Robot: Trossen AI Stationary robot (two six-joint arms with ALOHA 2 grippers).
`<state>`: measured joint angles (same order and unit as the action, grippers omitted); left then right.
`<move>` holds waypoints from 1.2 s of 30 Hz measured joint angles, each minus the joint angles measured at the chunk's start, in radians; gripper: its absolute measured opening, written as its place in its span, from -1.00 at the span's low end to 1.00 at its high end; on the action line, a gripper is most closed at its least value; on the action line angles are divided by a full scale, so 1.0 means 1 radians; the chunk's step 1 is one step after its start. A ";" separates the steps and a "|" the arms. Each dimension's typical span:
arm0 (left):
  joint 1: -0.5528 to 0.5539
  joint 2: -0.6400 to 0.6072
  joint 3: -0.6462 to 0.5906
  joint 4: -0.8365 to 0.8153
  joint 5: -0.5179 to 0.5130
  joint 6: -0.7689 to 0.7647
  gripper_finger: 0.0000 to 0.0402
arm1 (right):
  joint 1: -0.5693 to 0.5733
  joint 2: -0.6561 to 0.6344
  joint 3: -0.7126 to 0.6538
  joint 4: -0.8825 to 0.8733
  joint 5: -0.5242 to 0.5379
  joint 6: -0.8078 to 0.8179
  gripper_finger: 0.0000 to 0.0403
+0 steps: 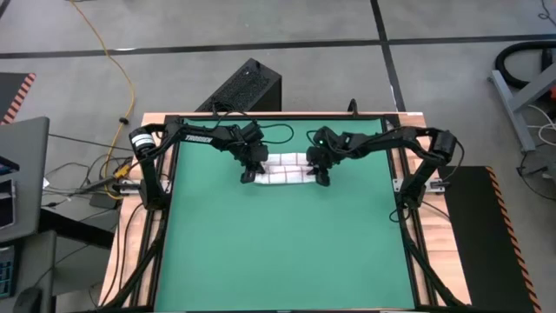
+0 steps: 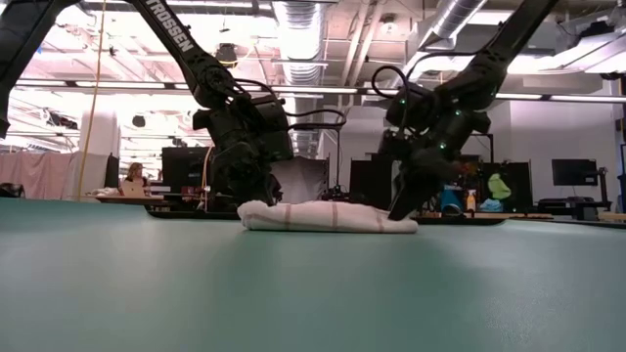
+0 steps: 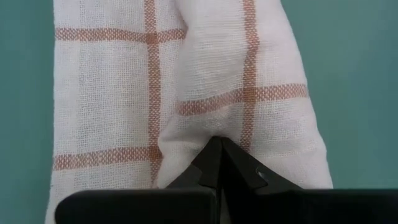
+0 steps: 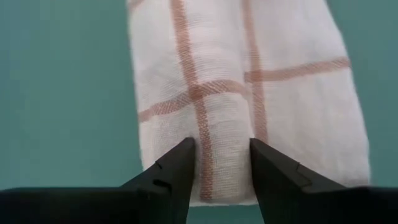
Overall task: Roll towel
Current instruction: Roll the white towel
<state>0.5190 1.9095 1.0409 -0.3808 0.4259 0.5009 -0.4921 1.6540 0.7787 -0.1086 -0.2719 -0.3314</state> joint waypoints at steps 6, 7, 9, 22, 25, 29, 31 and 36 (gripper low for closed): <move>0.000 -0.001 0.001 -0.016 -0.013 0.001 -1.00 | -0.007 -0.001 -0.013 -0.032 0.052 0.142 -0.20; 0.000 -0.001 0.001 -0.017 -0.022 0.000 -1.00 | -0.005 -0.001 -0.013 -0.040 0.056 0.161 -0.20; -0.001 -0.002 0.002 -0.018 -0.034 0.002 -1.00 | 0.001 -0.002 -0.013 -0.057 0.065 0.194 -0.21; 0.001 -0.002 0.002 -0.017 -0.037 0.041 -1.00 | -0.042 -0.059 -0.022 -0.126 0.122 0.181 -0.20; 0.002 -0.002 0.002 -0.019 -0.037 0.041 -1.00 | -0.072 -0.096 -0.027 -0.154 0.150 0.162 -0.20; 0.002 -0.002 0.002 -0.017 -0.038 0.041 -1.00 | -0.111 -0.152 -0.023 -0.152 0.127 0.147 -0.20; 0.002 -0.002 0.002 -0.017 -0.036 0.042 -1.00 | -0.115 -0.179 -0.024 -0.109 0.025 0.124 -0.20; 0.002 -0.002 0.002 -0.017 -0.033 0.053 -1.00 | -0.018 -0.273 -0.018 0.015 -0.170 -0.127 -0.19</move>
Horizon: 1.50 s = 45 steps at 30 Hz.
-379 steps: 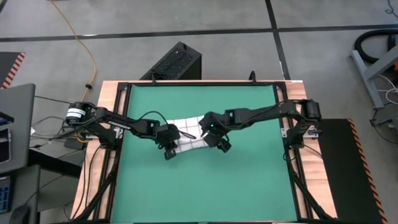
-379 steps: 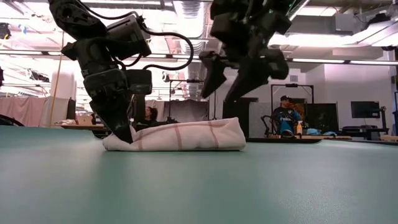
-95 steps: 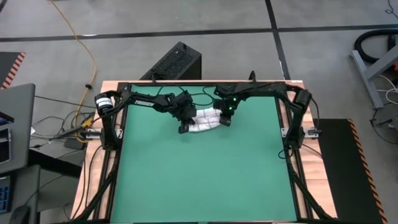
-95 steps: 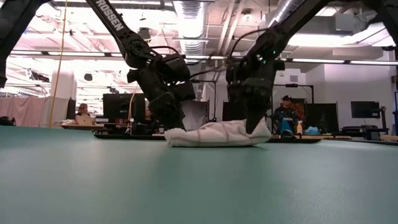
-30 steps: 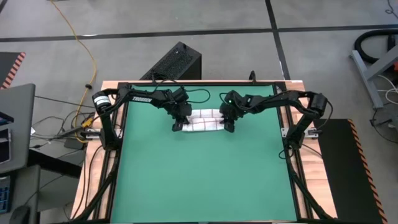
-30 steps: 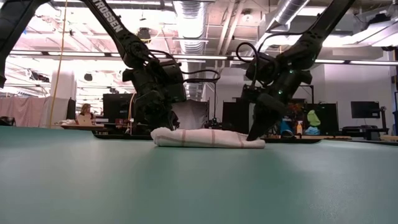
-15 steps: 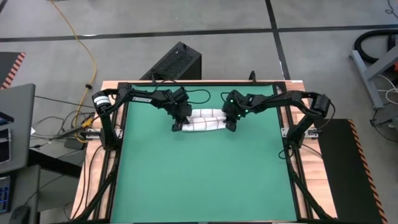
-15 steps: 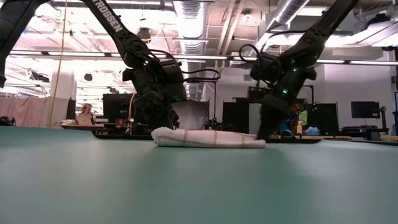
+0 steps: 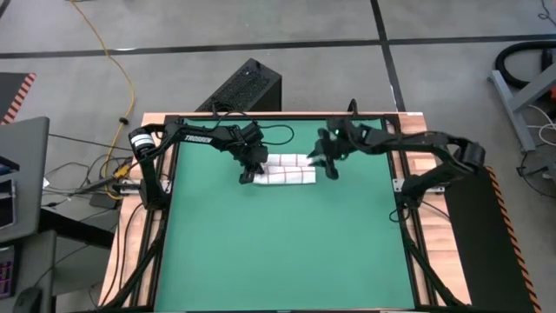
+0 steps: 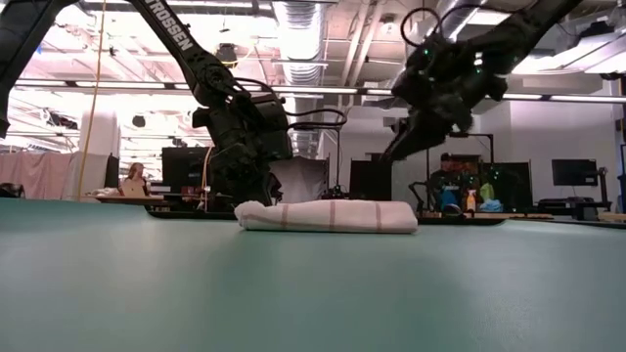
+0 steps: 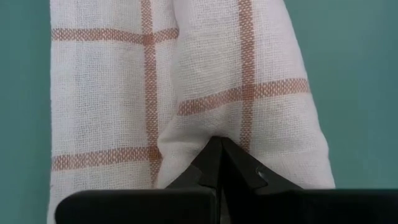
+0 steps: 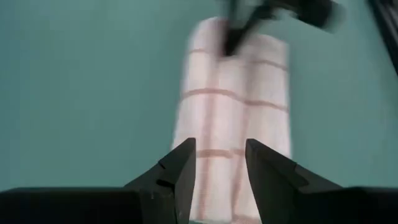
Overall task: Roll towel
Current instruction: Roll the white towel
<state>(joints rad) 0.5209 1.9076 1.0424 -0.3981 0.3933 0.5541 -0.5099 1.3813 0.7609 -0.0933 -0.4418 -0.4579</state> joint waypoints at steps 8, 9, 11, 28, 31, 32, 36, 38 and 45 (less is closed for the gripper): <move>0.001 0.000 0.000 0.005 0.014 -0.018 -1.00 | 0.121 0.072 -0.001 0.037 0.181 -0.160 -0.19; 0.001 0.000 0.000 0.005 0.014 -0.019 -1.00 | 0.118 0.093 -0.002 0.037 0.178 -0.133 -0.22; 0.001 0.000 -0.001 0.005 0.014 -0.021 -1.00 | 0.111 0.129 -0.002 0.039 0.166 -0.091 -0.30; 0.005 -0.110 -0.013 -0.078 -0.067 -0.090 -1.00 | 0.080 0.442 0.009 0.131 0.087 0.069 -0.72; 0.011 -0.198 -0.012 -0.099 -0.131 -0.142 -1.00 | 0.078 0.431 0.005 0.147 0.104 0.082 -0.72; 0.014 -0.222 -0.012 -0.110 -0.144 -0.157 -1.00 | 0.078 0.426 0.003 0.152 0.111 0.088 -0.72; 0.015 -0.295 -0.012 -0.125 -0.161 -0.284 -1.00 | 0.085 0.421 0.001 0.158 0.125 0.095 -0.72; 0.016 -0.337 -0.031 -0.017 -0.100 -0.385 -1.00 | 0.087 0.421 0.001 0.158 0.129 0.095 -0.72; -0.087 -0.395 -0.338 0.656 -0.113 -0.663 -1.00 | 0.097 0.420 0.001 0.161 0.137 0.094 -0.72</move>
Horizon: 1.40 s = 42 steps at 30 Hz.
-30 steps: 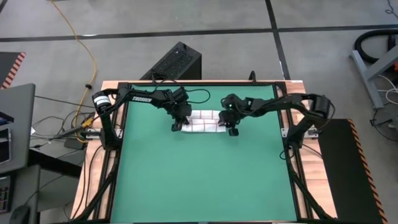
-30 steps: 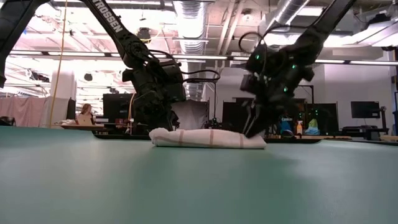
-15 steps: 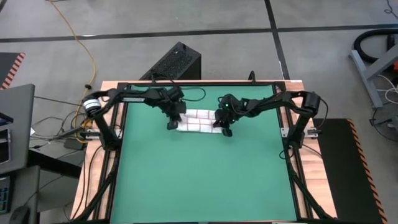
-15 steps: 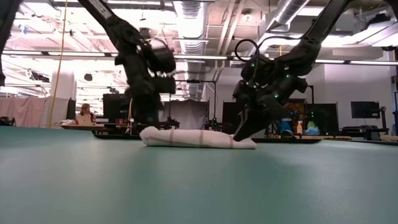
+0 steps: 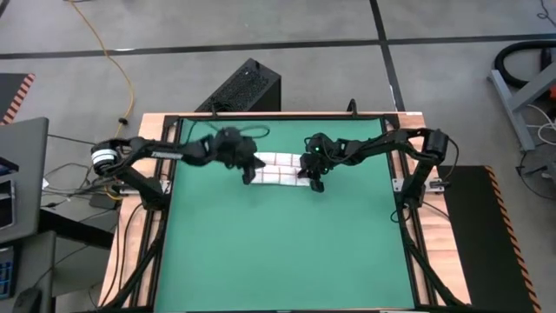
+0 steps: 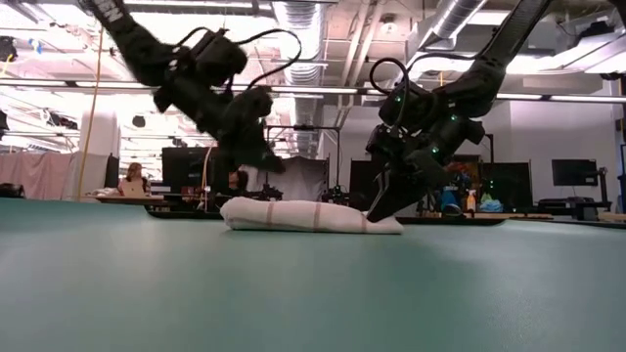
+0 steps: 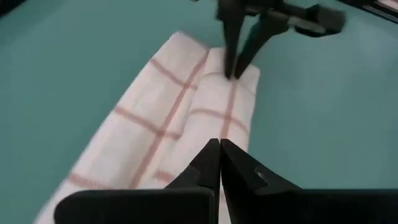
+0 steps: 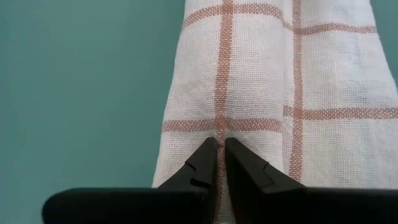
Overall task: Roll towel
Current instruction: Roll the white towel
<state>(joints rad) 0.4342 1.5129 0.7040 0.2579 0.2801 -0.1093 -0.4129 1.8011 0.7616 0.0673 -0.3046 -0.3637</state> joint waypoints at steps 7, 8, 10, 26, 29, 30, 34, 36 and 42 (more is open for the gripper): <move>-0.087 0.052 -0.130 0.161 -0.189 -0.071 -1.00 | 0.000 0.001 -0.002 0.027 -0.002 -0.001 -0.72; -0.088 0.065 -0.133 0.159 -0.208 -0.069 -1.00 | 0.000 0.002 -0.001 0.032 -0.002 -0.001 -0.72; -0.085 0.090 -0.134 0.169 -0.231 -0.069 -1.00 | 0.000 0.002 -0.001 0.032 -0.002 -0.001 -0.72; -0.083 0.186 -0.131 0.076 -0.224 -0.060 -1.00 | -0.022 -0.142 -0.006 0.021 0.006 0.000 -0.72; -0.082 0.186 -0.133 0.067 -0.218 -0.060 -1.00 | -0.029 -0.231 -0.004 -0.001 0.015 -0.027 -0.72; -0.082 0.186 -0.133 0.066 -0.217 -0.060 -1.00 | -0.027 -0.256 -0.003 -0.020 0.014 -0.062 -0.70; -0.082 0.187 -0.133 0.067 -0.207 -0.067 -1.00 | 0.023 -0.318 -0.005 -0.080 0.004 -0.246 -0.51; -0.082 0.187 -0.133 0.067 -0.196 -0.068 -1.00 | 0.052 -0.325 -0.005 -0.084 -0.003 -0.301 -0.34; -0.082 0.188 -0.134 0.067 -0.188 -0.077 -1.00 | 0.111 -0.268 -0.002 -0.037 0.076 -0.324 0.19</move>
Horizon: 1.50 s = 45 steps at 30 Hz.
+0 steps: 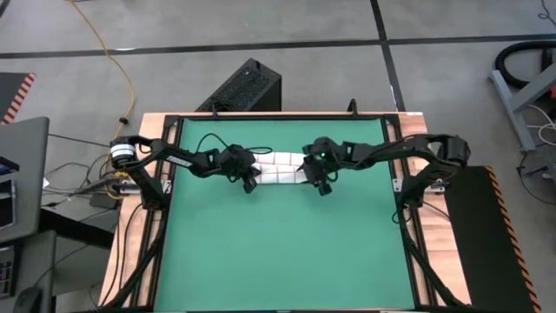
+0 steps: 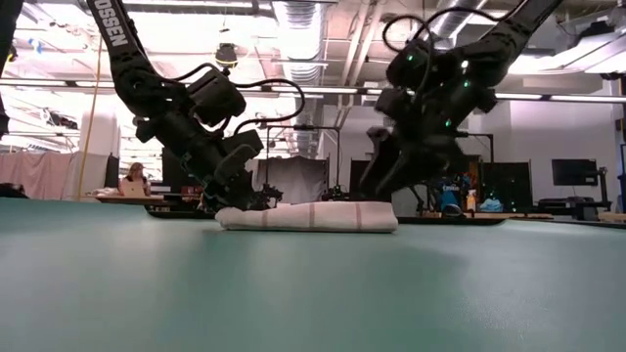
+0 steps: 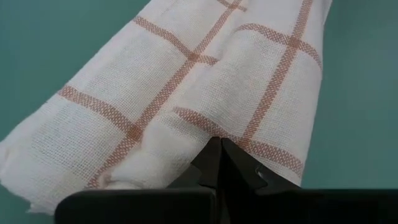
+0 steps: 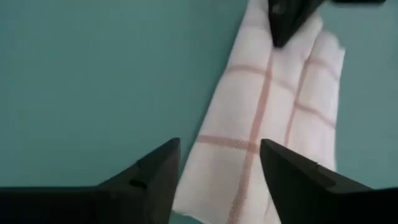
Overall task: Roll towel
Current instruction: Roll the white towel
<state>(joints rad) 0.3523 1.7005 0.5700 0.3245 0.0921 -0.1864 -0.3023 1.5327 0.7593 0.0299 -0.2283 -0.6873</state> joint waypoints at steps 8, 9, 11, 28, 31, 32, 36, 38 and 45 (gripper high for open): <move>0.000 0.001 -0.001 0.000 0.003 -0.002 -1.00 | -0.005 0.154 0.001 0.055 0.047 0.007 0.19; 0.000 0.001 -0.001 0.000 0.004 -0.002 -1.00 | -0.009 0.176 0.003 0.070 0.047 0.005 0.18; 0.000 0.001 -0.003 -0.003 0.008 -0.002 -1.00 | -0.022 0.210 0.005 0.077 0.041 0.005 0.16; 0.000 0.000 -0.001 -0.041 0.049 0.063 -1.00 | -0.014 0.300 0.010 0.068 0.222 0.113 0.05; 0.000 0.000 -0.001 -0.041 0.051 0.063 -1.00 | 0.003 0.300 0.010 0.074 0.267 0.167 -0.15; 0.000 0.000 -0.001 -0.041 0.051 0.063 -1.00 | 0.012 0.301 0.010 0.077 0.278 0.194 -0.24; 0.000 0.000 -0.001 -0.041 0.060 0.064 -1.00 | 0.048 0.297 0.010 0.073 0.323 0.292 -0.60; 0.000 0.000 -0.001 -0.041 0.063 0.063 -1.00 | 0.064 0.283 0.010 0.053 0.325 0.316 -0.76; 0.013 -0.005 -0.001 -0.059 0.305 -0.036 -1.00 | 0.051 0.151 0.035 -0.162 0.126 0.384 -0.92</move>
<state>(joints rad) 0.3649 1.6958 0.5694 0.2655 0.3970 -0.2219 -0.2508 1.6842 0.7948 -0.1317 -0.1024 -0.3028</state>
